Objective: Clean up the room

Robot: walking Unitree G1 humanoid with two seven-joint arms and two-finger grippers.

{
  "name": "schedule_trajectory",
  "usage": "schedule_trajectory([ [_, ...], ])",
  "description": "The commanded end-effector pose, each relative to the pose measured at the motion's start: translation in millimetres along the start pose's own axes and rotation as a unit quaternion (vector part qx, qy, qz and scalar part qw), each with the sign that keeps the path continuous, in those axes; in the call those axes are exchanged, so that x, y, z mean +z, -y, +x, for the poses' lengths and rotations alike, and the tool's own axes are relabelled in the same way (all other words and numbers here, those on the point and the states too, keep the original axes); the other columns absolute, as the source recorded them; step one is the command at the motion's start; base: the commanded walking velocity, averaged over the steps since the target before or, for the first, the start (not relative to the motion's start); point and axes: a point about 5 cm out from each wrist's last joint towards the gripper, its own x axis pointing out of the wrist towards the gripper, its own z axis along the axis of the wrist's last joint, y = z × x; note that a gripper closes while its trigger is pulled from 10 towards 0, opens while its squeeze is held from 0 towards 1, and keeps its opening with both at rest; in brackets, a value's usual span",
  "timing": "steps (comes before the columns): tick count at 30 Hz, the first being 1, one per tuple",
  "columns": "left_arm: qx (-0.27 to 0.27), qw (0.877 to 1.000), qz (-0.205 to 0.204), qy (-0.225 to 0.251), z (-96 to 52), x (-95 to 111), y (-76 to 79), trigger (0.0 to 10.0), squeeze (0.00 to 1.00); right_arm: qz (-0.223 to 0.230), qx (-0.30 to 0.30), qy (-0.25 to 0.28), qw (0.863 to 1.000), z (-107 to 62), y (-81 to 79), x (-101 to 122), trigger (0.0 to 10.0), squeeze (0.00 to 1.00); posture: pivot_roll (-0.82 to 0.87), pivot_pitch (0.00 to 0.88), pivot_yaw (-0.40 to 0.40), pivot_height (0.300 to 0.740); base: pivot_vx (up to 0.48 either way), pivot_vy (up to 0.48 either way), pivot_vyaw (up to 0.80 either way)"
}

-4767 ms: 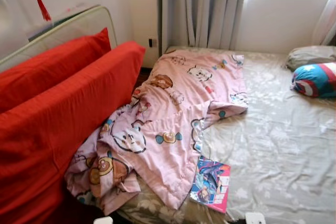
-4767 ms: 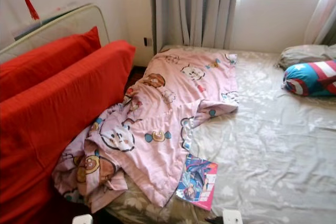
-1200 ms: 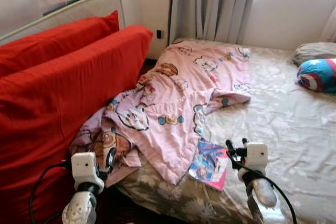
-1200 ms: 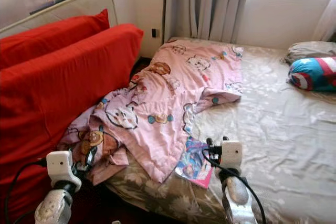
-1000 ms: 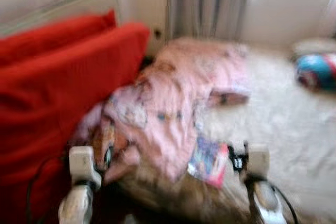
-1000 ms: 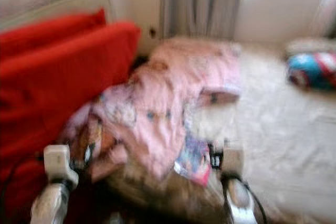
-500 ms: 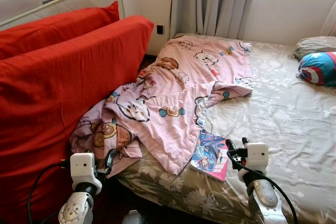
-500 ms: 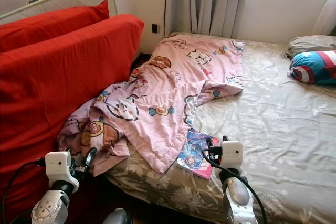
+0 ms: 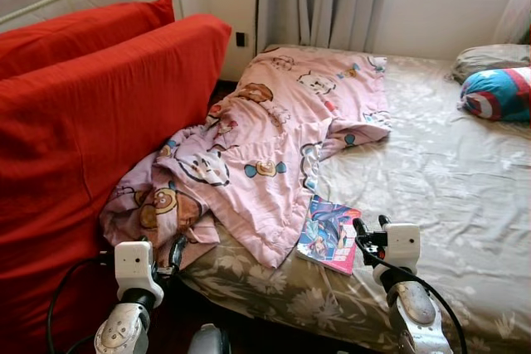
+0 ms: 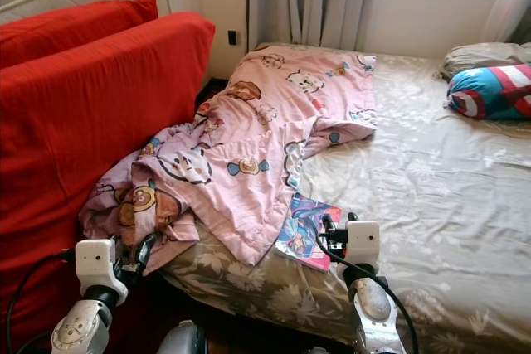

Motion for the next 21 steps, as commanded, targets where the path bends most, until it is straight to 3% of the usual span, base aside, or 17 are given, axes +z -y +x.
schedule_trajectory([
  [1, 0.000, 1.000, 0.002, 0.005, 0.0, 3.8, -2.5, 10.0, 0.00, -0.002, 0.000, -0.013, 1.000, 0.9, -1.8, -2.9, 10.0, 0.00, 0.02, 0.023, 0.009, 0.630, 0.000, 0.000, 0.00],
  [6, -0.002, 1.000, 0.004, 0.006, -0.2, 4.5, -2.9, 10.0, 0.00, -0.002, -0.002, -0.017, 1.000, 1.2, -2.7, -3.9, 10.0, 0.00, 0.02, 0.026, 0.012, 0.605, 0.000, 0.000, 0.00],
  [18, -0.006, 1.000, 0.009, 0.004, -4.4, 6.2, -6.6, 10.0, 0.00, 0.012, 0.002, -0.003, 1.000, 1.8, -10.4, -2.2, 10.0, 0.00, 0.03, 0.035, 0.023, 0.605, 0.000, 0.000, 0.00],
  [21, -0.008, 1.000, 0.011, 0.002, -4.4, 6.2, -6.1, 10.0, 0.00, 0.035, -0.010, -0.005, 0.999, 1.8, -8.8, -3.3, 10.0, 0.00, 0.04, 0.028, 0.026, 0.605, 0.000, 0.000, 0.00],
])
